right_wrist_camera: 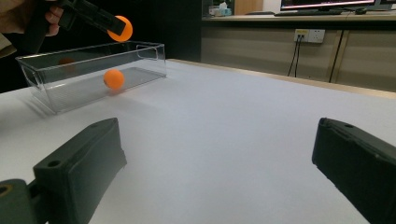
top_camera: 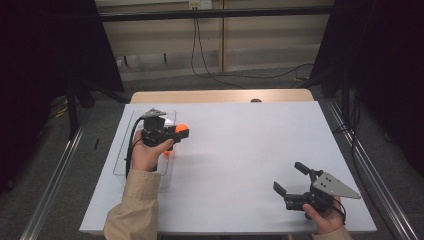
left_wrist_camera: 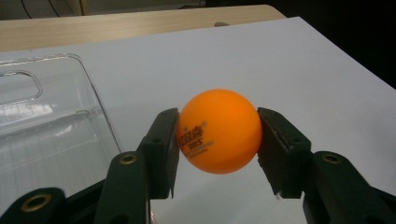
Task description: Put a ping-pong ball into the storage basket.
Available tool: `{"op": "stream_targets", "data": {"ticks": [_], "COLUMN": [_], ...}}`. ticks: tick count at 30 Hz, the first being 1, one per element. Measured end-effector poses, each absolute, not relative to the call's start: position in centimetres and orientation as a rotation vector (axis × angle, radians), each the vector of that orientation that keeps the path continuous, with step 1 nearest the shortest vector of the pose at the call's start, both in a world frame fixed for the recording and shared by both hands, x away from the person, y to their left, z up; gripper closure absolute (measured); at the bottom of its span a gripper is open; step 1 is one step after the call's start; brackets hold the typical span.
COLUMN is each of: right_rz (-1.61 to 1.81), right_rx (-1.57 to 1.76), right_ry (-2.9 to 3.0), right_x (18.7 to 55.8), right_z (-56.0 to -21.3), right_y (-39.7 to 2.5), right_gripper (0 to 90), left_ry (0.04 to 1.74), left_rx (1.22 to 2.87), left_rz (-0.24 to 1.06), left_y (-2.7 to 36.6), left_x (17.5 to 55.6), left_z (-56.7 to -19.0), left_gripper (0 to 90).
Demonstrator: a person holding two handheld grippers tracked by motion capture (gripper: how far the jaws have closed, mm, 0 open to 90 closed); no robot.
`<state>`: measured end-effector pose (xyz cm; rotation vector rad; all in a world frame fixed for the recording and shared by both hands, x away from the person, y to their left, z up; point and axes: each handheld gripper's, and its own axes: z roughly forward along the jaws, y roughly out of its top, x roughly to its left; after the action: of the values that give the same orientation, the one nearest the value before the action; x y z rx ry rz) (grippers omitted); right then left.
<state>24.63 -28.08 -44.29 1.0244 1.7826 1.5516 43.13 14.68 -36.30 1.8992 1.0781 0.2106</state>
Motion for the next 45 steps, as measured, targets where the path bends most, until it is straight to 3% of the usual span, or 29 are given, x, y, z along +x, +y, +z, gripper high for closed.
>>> {"op": "stream_targets", "data": {"ticks": [45], "right_rz": [1.555], "right_rx": [1.028], "right_ry": [1.784], "right_x": [24.7], "right_z": [-44.3], "right_y": [-28.1], "right_gripper": [1.0], "left_ry": [1.136], "left_rx": [1.862], "left_rz": [0.229], "left_y": [16.9], "left_x": [43.4], "left_z": [-36.3], "left_gripper": [50.9]}}
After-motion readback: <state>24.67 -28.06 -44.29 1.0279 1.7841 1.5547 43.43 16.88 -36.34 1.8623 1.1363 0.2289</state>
